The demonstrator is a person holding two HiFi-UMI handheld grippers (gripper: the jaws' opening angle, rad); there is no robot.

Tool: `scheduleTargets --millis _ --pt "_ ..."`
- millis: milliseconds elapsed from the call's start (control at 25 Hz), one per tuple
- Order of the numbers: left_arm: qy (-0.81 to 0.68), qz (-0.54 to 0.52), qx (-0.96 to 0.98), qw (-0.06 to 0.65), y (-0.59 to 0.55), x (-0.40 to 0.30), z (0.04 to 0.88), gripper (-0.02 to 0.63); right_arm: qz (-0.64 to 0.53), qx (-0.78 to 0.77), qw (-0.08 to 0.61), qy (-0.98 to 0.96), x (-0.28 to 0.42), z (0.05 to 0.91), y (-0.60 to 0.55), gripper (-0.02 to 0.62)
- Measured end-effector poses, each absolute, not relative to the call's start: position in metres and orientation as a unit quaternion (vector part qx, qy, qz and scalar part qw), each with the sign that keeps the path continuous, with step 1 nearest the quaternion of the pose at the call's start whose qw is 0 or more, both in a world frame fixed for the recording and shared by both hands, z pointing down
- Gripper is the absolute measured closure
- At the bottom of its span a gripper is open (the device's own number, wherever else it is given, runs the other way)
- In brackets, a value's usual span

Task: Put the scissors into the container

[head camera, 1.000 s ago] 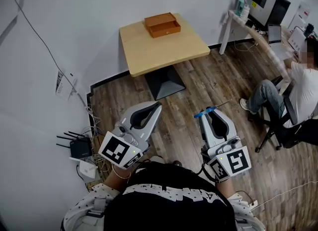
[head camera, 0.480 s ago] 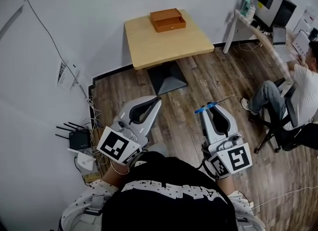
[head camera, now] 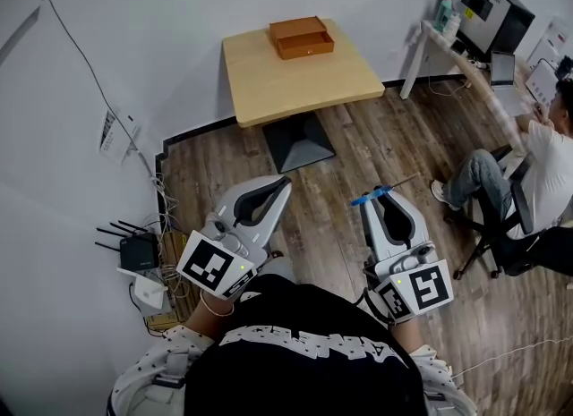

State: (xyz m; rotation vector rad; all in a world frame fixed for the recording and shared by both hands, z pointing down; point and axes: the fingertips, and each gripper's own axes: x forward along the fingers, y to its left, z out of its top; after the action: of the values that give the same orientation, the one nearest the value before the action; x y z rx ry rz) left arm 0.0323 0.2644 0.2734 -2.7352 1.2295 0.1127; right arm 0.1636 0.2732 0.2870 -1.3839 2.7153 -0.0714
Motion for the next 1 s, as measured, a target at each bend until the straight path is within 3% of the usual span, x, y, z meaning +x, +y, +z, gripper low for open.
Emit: scheduleTargets --millis 1000 --pt "0.354 0.067 -0.932 0.053 0.111 0.003 0.275 0.606 -0.019 -0.506 0.035 0.862 0.132 0.275 0.138 0.499"
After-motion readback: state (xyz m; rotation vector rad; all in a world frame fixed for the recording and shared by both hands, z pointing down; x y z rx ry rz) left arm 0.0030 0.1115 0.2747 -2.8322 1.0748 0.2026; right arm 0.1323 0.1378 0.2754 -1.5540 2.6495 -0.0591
